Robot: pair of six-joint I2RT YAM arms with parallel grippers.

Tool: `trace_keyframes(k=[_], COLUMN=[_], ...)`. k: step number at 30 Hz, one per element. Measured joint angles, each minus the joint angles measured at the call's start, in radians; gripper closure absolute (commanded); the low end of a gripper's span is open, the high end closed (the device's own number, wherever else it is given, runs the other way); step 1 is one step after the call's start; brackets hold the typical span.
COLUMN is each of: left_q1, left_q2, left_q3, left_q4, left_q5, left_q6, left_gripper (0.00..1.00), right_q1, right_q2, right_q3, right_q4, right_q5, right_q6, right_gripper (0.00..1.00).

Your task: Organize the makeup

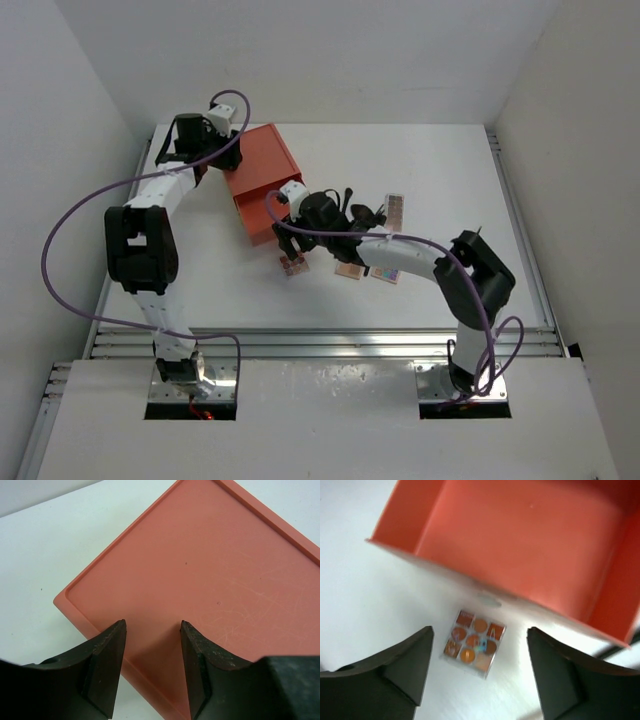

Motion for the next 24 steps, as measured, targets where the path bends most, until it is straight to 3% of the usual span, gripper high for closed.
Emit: trace_keyframes(k=[6,9,11,13,16,18,20,24], left_q1=[0.000,0.000,0.000,0.000,0.000,-0.001,0.000,-0.001], left_q2=[0.026,0.032,0.033,0.033,0.033,0.033,0.033,0.033], left_q3=[0.056,0.079,0.099,0.122,0.167,0.195,0.219,0.260], left_q4=[-0.050,-0.080,-0.099,-0.112,-0.127,-0.131,-0.140,-0.175], left_q5=[0.001,0.003,0.008,0.012,0.017,0.021,0.027,0.037], left_q6=[0.000,0.002,0.003,0.004,0.004,0.004,0.005,0.014], left_gripper=[0.44,0.40,0.39,0.39,0.38,0.38,0.37,0.35], right_q1=[-0.007,-0.035,-0.082,-0.161,-0.321,-0.440,-0.579,-0.771], right_q2=[-0.196,-0.317,-0.385,-0.438,-0.475,-0.475,-0.439,-0.303], right_q3=[0.010,0.027,0.038,0.041,0.011,-0.040,-0.086,-0.095], right_q4=[-0.222,-0.343,-0.430,-0.522,-0.640,-0.691,-0.750,-0.826], right_q5=[-0.003,0.027,0.076,0.136,0.212,0.241,0.262,0.284], right_q6=[-0.009,0.026,0.065,0.119,0.219,0.277,0.330,0.389], right_gripper=[0.17,0.23,0.33,0.49,0.60,0.60,0.50,0.48])
